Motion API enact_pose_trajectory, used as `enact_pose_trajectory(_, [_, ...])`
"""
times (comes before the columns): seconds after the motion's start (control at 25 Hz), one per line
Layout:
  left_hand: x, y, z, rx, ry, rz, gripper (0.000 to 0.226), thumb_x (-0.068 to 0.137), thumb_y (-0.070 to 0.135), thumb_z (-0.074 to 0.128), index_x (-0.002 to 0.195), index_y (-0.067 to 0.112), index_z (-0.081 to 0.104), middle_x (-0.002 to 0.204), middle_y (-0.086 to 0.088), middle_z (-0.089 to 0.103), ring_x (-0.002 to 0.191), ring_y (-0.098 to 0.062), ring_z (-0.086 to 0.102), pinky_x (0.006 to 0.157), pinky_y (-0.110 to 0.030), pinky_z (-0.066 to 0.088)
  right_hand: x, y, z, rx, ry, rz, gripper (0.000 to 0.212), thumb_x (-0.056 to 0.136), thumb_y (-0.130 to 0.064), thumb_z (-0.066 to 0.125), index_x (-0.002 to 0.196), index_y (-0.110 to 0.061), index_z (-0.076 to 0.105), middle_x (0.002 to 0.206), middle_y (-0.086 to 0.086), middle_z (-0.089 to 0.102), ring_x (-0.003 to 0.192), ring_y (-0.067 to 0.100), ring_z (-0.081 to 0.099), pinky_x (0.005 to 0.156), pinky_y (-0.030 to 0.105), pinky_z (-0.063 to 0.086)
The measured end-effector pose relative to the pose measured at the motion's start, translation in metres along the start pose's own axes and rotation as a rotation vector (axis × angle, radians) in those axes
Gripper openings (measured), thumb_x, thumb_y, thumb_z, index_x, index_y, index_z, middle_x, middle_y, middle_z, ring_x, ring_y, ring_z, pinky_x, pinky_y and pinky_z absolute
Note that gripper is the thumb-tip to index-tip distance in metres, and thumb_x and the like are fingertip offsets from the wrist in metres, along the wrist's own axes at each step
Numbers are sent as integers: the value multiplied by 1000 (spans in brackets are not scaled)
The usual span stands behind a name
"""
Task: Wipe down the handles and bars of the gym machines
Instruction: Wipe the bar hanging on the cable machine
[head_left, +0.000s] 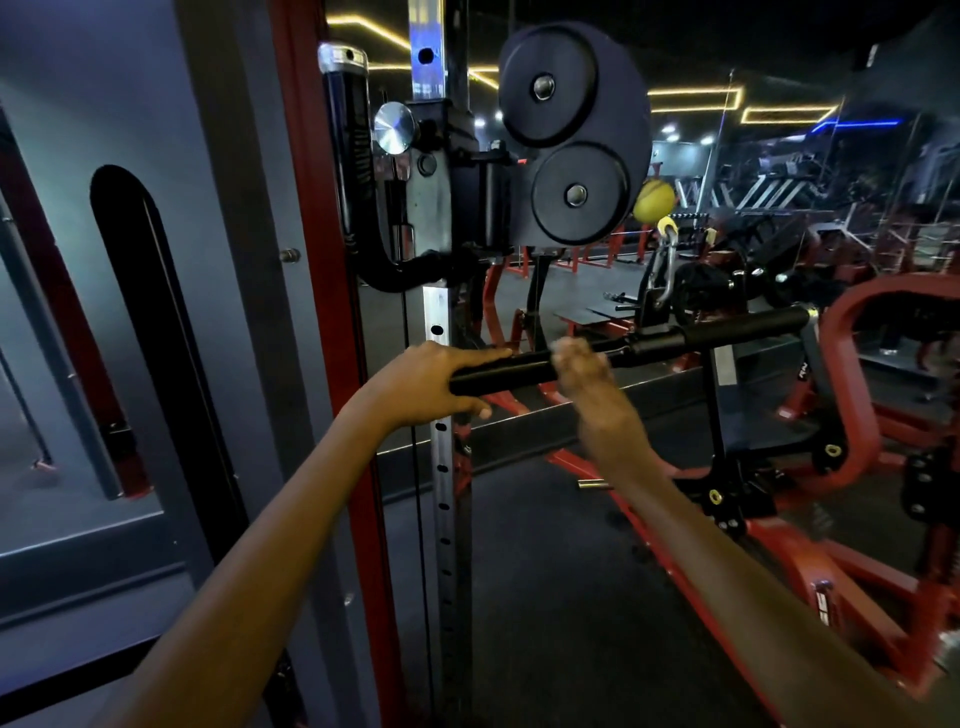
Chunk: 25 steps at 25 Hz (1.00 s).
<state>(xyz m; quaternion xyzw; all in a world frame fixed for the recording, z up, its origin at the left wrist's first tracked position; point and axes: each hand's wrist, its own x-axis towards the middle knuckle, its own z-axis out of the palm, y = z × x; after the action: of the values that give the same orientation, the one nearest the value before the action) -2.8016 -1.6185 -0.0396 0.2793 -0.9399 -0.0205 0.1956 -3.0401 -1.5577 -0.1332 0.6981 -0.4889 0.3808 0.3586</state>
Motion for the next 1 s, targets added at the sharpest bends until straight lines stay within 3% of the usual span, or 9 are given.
enact_pose_trajectory(0.08, [-8,-6,1,-17,14,-17,75,82,42,71,146,38,31,86,10,60,63,1,55,61,-9,40,1,26,-9,41,83,359,72,79,26,33,144,-3,26,152,13,27,143,23,18,118,36,17])
enact_pose_trajectory(0.16, [-13,-9,2,-36,8,-47,74,83,40,70,146,39,30,81,12,57,61,0,55,58,-9,41,14,2,-3,84,169,513,75,77,28,35,144,-4,24,152,10,25,143,15,14,118,24,11])
enact_pose_trajectory(0.28, [-17,-9,5,-42,36,-48,71,84,34,71,145,33,35,88,9,62,66,1,57,61,-9,43,22,-73,17,103,112,149,49,93,10,22,140,1,33,147,15,32,141,23,20,119,31,11])
enact_pose_trajectory(0.4, [-26,-11,7,-99,100,-42,68,82,30,73,142,26,42,97,8,63,71,2,59,65,-9,46,16,-47,8,5,20,-95,52,91,13,26,140,-1,34,146,17,36,140,28,25,118,38,16])
enact_pose_trajectory(0.52, [-36,-15,9,-224,160,-24,67,78,27,78,138,25,48,102,4,68,77,-3,66,71,-13,53,6,-2,-6,60,102,280,68,82,24,37,143,-5,29,151,14,30,143,25,20,119,39,14])
enact_pose_trajectory(0.6, [-39,-15,12,-275,186,-8,65,77,21,79,136,22,51,105,2,68,82,-6,68,77,-16,55,11,-29,-1,166,197,490,68,83,23,37,145,-4,27,154,12,25,144,24,17,117,43,18])
enact_pose_trajectory(0.72, [-43,-11,14,-298,239,-2,65,76,16,81,134,20,53,109,-1,68,90,-6,68,83,-20,55,11,-87,13,218,125,146,57,90,16,29,143,-2,28,151,15,25,143,28,19,117,42,18])
enact_pose_trajectory(0.8, [-51,-12,14,-346,255,1,64,75,16,81,132,23,53,106,4,68,91,-1,66,84,-18,54,8,-71,8,182,76,-51,55,90,15,29,142,-3,28,149,15,30,141,23,22,117,37,20])
enact_pose_trajectory(1.0, [-67,-9,17,-481,291,-6,56,84,13,71,131,32,47,103,4,67,84,-3,68,78,-15,53,8,-36,-11,260,203,474,65,83,23,33,144,2,27,153,15,23,144,23,18,116,40,24])
